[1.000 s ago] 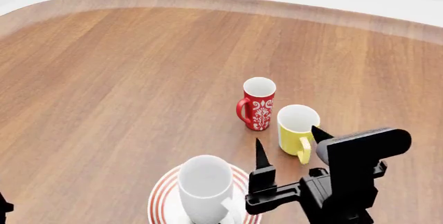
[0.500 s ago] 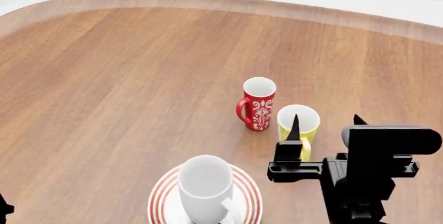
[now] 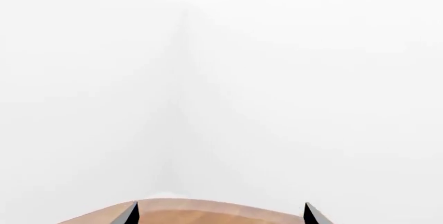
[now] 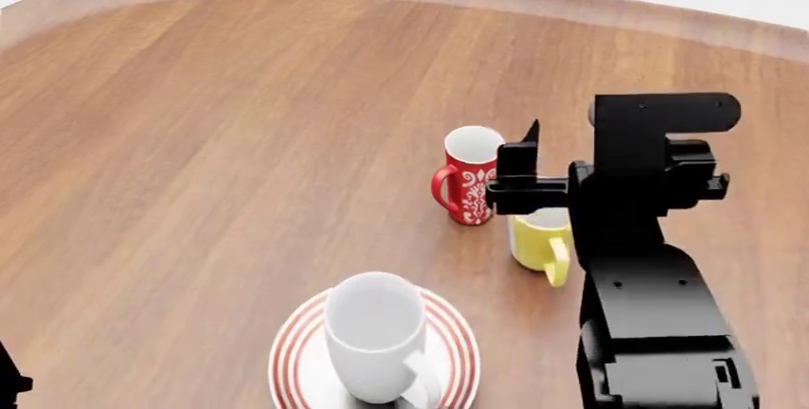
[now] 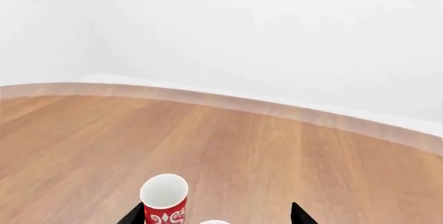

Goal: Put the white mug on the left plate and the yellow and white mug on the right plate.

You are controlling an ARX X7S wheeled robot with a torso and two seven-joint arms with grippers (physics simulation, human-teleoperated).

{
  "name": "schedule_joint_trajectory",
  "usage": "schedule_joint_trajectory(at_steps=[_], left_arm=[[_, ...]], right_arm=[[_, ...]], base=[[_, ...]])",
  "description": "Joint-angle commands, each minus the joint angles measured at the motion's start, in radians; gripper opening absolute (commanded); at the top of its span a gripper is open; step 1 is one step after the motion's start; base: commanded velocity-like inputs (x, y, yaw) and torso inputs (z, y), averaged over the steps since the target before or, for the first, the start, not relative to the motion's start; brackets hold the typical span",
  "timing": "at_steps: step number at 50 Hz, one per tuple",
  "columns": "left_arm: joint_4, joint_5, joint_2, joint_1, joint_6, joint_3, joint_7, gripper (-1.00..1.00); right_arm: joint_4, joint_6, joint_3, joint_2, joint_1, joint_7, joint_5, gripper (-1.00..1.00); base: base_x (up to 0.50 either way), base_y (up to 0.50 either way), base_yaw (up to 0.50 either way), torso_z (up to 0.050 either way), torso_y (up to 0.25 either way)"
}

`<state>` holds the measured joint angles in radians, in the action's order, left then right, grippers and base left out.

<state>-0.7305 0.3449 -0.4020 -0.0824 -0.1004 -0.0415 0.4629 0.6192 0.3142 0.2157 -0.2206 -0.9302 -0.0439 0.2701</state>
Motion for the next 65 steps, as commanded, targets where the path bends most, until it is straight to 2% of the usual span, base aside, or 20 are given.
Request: schedule_joint_trajectory(at_steps=[1, 5, 9, 18, 20, 26, 33, 45, 58, 65], left_arm=[[-0.021, -0.010, -0.006, -0.024, 0.058, -0.025, -0.035, 1.00], [-0.016, -0.014, -0.004, -0.024, 0.062, -0.019, -0.027, 1.00], [-0.012, -0.033, -0.005, -0.026, 0.068, -0.028, -0.029, 1.00], [-0.015, -0.041, -0.009, -0.024, 0.053, -0.030, -0.018, 1.00], [-0.016, -0.004, -0.002, -0.018, 0.029, -0.017, -0.003, 1.00], [-0.012, -0.035, 0.002, -0.021, 0.061, -0.021, -0.003, 1.00], [-0.015, -0.019, -0.006, -0.023, 0.055, -0.022, -0.007, 1.00], [-0.011, -0.026, -0.008, -0.019, 0.056, -0.027, -0.003, 1.00], [-0.012, -0.001, -0.010, -0.015, 0.048, -0.022, 0.002, 1.00], [-0.008, 0.000, -0.009, -0.010, 0.042, -0.026, 0.007, 1.00]], right_arm=[[0.561, -0.220, 0.037, 0.085, -0.265, 0.051, -0.060, 1.00], [0.686, -0.283, 0.032, 0.102, -0.312, 0.062, -0.066, 1.00], [0.688, -0.268, 0.017, 0.107, -0.320, 0.058, -0.073, 1.00], [0.689, -0.240, -0.022, 0.114, -0.340, 0.059, -0.130, 1.00], [0.689, -0.234, -0.034, 0.111, -0.340, 0.061, -0.142, 1.00], [0.689, -0.229, -0.065, 0.111, -0.327, 0.067, -0.171, 1.00], [0.689, -0.227, -0.102, 0.105, -0.326, 0.063, -0.193, 1.00], [0.689, -0.229, -0.130, 0.109, -0.310, 0.068, -0.220, 1.00], [0.689, -0.228, -0.146, 0.112, -0.305, 0.076, -0.240, 1.00], [0.689, -0.312, -0.158, 0.111, -0.304, 0.087, -0.240, 1.00]], base=[[0.00, 0.00, 0.00, 0.022, -0.250], [0.00, 0.00, 0.00, 0.006, -0.044], [0.00, 0.00, 0.00, 0.000, 0.000], [0.00, 0.00, 0.00, 0.001, -0.243], [0.00, 0.00, 0.00, 0.001, -0.125], [0.00, 0.00, 0.00, 0.000, -0.025], [0.00, 0.00, 0.00, 0.000, -0.250], [0.00, 0.00, 0.00, 0.000, 0.000], [0.00, 0.00, 0.00, 0.000, -0.194], [0.00, 0.00, 0.00, 0.000, 0.000]])
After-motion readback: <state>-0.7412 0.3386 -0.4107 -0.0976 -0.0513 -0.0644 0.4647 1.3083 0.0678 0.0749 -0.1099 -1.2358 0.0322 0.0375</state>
